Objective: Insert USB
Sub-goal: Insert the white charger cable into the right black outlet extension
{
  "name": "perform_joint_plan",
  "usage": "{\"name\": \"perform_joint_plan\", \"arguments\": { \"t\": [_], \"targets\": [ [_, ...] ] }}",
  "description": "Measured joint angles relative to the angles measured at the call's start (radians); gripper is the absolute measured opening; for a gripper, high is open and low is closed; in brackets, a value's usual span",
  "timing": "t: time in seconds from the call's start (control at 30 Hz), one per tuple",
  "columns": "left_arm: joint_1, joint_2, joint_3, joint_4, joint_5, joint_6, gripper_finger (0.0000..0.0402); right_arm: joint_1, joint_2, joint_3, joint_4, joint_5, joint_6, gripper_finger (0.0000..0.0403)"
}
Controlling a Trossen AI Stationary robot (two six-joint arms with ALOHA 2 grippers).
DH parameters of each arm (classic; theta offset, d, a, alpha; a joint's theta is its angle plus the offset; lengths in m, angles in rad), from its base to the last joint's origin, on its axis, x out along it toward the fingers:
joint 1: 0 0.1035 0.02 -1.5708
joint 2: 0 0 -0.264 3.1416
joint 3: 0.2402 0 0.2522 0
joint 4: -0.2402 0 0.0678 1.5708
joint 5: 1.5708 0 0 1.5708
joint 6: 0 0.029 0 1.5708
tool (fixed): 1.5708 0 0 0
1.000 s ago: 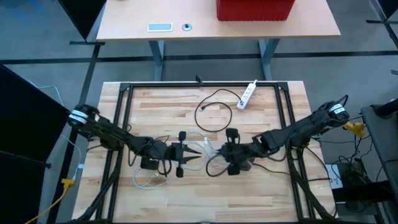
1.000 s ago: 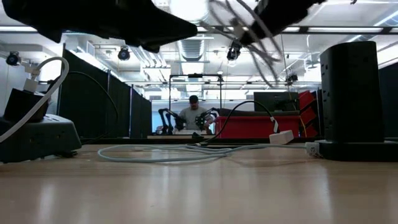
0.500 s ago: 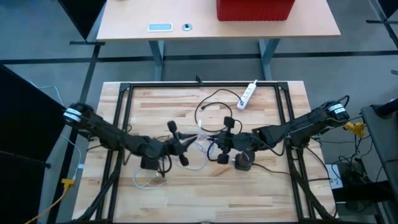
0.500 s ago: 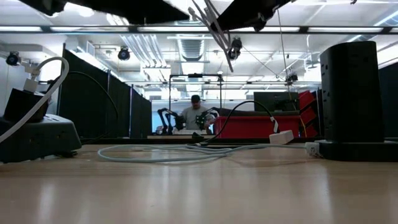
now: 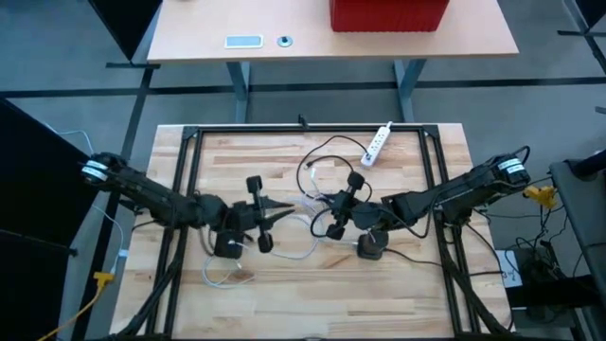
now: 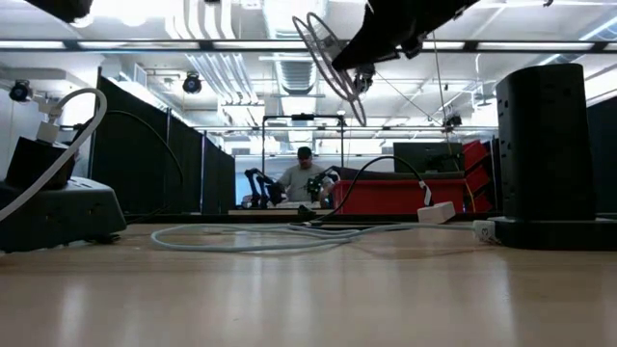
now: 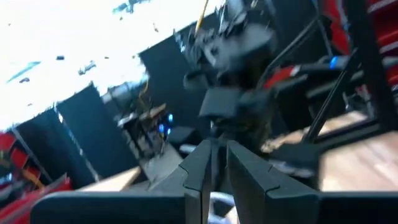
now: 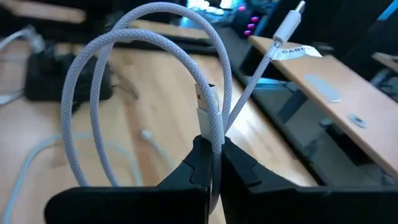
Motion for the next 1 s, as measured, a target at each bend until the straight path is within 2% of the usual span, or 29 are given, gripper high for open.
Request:
{"name": "perform_joint_plan", "arguments": {
  "t": [0.13, 0.23, 0.47, 0.6, 0.77, 1.0],
  "targets": [
    [0.034, 0.071, 0.013, 0.008, 0.047, -0.044, 0.0039, -0.002, 0.035, -0.001, 0.032, -0.024, -0.007, 0.0],
    [0.045, 0.124, 0.016, 0.004, 0.039, -0.063, 0.0039, -0.002, 0.045, -0.001, 0.065, -0.025, -0.025, 0.0],
    [0.046, 0.151, 0.008, -0.016, -0.128, -0.055, 0.0039, 0.017, 0.036, 0.006, 0.107, -0.026, -0.069, 0.0],
    [0.048, 0.129, 0.004, -0.014, -0.162, -0.049, 0.0039, 0.028, 0.036, 0.013, 0.117, -0.033, -0.092, 0.0],
    [0.049, 0.133, 0.002, -0.027, -0.152, -0.049, 0.0039, 0.029, 0.036, 0.015, 0.147, -0.087, -0.129, 0.0],
    [0.057, 0.133, 0.002, -0.033, -0.044, -0.079, 0.0039, 0.027, 0.036, 0.016, 0.165, -0.086, -0.135, 0.0]
  ]
}}
